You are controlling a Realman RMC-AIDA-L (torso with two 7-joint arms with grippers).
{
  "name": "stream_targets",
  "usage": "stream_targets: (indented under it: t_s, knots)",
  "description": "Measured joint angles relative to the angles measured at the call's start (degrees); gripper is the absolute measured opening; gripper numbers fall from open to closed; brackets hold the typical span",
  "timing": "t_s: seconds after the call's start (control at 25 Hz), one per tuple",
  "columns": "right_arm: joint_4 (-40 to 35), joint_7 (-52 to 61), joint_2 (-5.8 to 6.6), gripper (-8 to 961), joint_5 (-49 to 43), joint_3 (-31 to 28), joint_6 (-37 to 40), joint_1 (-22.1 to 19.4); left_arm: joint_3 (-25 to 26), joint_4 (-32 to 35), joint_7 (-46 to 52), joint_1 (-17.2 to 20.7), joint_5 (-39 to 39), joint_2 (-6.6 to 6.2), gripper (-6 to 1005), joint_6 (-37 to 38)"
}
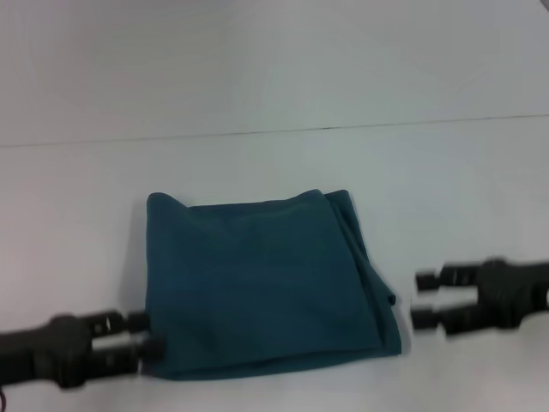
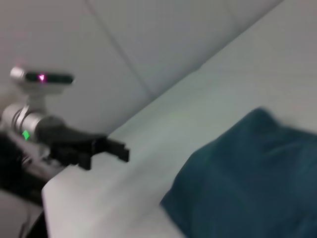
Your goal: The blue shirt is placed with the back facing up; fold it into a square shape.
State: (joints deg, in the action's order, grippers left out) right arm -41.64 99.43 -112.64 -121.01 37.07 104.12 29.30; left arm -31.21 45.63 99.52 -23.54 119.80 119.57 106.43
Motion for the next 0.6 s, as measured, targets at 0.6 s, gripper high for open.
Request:
stream_targets:
  t_s: [0.6]
  knots:
    - [1.7,-1.95,-5.59,940,-6.07,3.82,-2.38,4.69,-10.0,0.3,-3.68,-2.2,5.74,4.17,751,-5.53]
